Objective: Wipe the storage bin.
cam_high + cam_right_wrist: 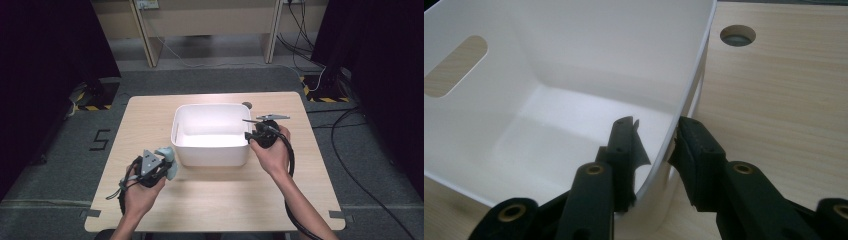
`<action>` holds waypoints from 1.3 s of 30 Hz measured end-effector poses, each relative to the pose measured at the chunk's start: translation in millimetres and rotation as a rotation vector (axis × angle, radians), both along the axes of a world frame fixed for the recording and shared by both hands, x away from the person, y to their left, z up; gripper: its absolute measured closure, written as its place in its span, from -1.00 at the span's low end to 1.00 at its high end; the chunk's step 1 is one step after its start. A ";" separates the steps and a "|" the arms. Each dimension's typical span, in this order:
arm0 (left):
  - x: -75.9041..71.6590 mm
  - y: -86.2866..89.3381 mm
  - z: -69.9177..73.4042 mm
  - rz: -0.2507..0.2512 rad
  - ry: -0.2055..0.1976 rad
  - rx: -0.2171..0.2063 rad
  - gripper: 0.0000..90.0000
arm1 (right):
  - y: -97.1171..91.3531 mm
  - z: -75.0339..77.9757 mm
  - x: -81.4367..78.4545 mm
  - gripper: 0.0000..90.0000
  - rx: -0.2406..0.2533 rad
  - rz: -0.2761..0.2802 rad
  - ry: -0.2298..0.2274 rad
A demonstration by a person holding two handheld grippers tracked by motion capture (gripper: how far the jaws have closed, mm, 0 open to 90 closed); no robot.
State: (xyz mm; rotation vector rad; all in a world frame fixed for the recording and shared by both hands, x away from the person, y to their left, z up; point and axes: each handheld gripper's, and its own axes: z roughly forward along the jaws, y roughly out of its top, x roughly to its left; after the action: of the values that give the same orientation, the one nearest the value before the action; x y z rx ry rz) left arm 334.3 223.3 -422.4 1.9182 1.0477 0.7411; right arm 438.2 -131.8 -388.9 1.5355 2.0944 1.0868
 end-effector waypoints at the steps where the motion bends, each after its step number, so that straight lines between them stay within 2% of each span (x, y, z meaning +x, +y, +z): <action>1: 1.4 5.2 0.9 0.018 -0.003 -0.004 0.79 | 0.0 0.0 0.0 0.56 0.000 0.000 0.000; 5: 8.8 22.4 5.6 0.073 -0.016 -0.011 0.79 | -1.2 1.8 1.0 0.64 -0.002 0.007 0.009; 8: 15.1 30.2 7.1 0.102 -0.020 -0.005 0.79 | -2.6 3.0 3.4 0.76 -0.033 0.027 -0.004; 11: 20.4 32.7 6.6 0.111 -0.015 0.007 0.79 | -6.6 4.9 7.5 0.91 -0.057 0.037 -0.003; 13: 25.7 32.7 4.2 0.108 -0.011 0.017 0.79 | -7.6 7.0 8.1 0.92 -0.080 0.048 -0.006; 15: 31.7 32.3 1.7 0.105 -0.005 0.026 0.79 | -9.1 11.6 5.2 0.81 -0.041 0.048 -0.021; 18: 41.3 30.4 -2.1 0.096 0.002 0.019 0.79 | -18.0 24.6 -4.3 0.84 -0.015 0.039 -0.060; 20: 46.1 29.3 -3.9 0.093 -0.002 0.023 0.79 | -22.4 26.3 -7.0 0.87 -0.011 0.032 -0.060; 24: 52.6 27.9 -7.9 0.086 0.008 0.034 0.80 | -38.8 21.3 -16.5 1.00 -0.020 0.009 -0.016; 29: 57.0 25.7 -8.6 0.061 0.014 0.022 0.80 | -47.2 2.1 -29.6 1.00 -0.040 0.022 0.060; 30: 58.0 25.2 -9.0 0.056 0.016 0.016 0.80 | -47.8 -5.9 -34.9 1.00 -0.063 0.030 0.072; 36: 58.3 22.5 -6.3 0.018 0.015 0.010 0.80 | -44.0 -12.3 -44.7 1.00 -0.040 0.041 0.100; 39: 56.3 21.6 -5.6 0.004 0.013 0.009 0.80 | -36.2 -9.1 -48.4 1.00 -0.031 0.062 0.089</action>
State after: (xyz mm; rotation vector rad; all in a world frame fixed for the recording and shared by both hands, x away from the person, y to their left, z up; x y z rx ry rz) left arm 390.6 244.9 -428.0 1.9312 1.0583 0.7380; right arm 389.8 -168.0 -398.0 1.5397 2.2211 1.0194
